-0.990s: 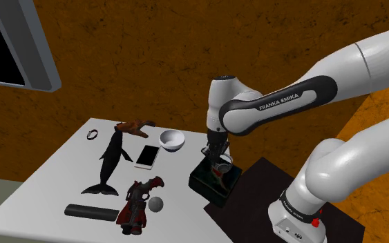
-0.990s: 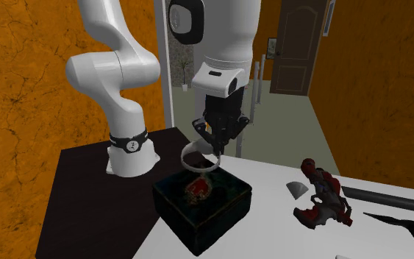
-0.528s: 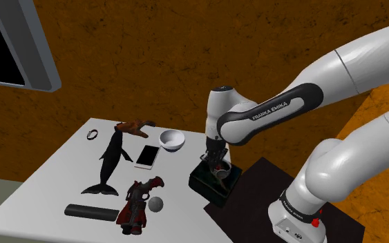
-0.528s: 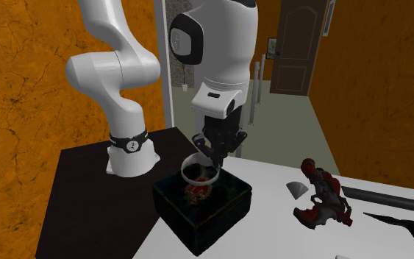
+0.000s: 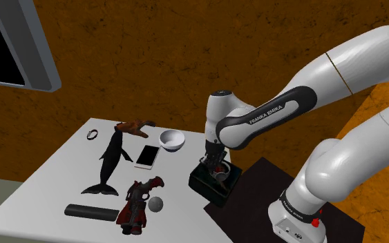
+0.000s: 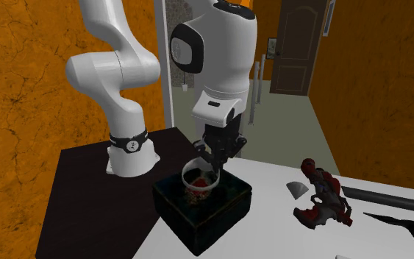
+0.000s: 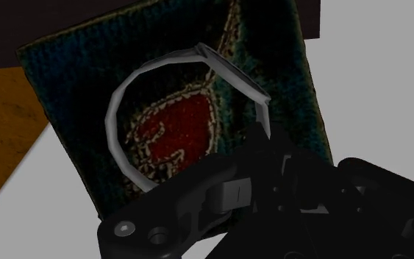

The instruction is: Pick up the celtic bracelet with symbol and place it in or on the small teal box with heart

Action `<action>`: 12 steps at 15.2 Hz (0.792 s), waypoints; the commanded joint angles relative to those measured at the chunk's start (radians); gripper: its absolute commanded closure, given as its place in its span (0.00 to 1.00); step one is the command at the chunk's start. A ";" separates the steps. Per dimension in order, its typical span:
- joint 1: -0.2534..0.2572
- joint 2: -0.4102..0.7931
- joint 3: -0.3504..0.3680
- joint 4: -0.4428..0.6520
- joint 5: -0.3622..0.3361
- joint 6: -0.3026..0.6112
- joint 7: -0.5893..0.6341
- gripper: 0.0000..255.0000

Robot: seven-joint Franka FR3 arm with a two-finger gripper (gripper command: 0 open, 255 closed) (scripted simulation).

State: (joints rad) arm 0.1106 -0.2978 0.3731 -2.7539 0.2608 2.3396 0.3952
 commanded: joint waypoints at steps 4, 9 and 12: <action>0.000 0.000 0.000 0.000 0.000 0.000 0.000 0.00; -0.001 -0.029 -0.007 0.016 -0.002 -0.044 -0.002 0.00; -0.004 -0.098 -0.027 0.067 -0.010 -0.164 -0.004 0.00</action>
State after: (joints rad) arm 0.1085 -0.3725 0.3540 -2.6983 0.2534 2.2126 0.3943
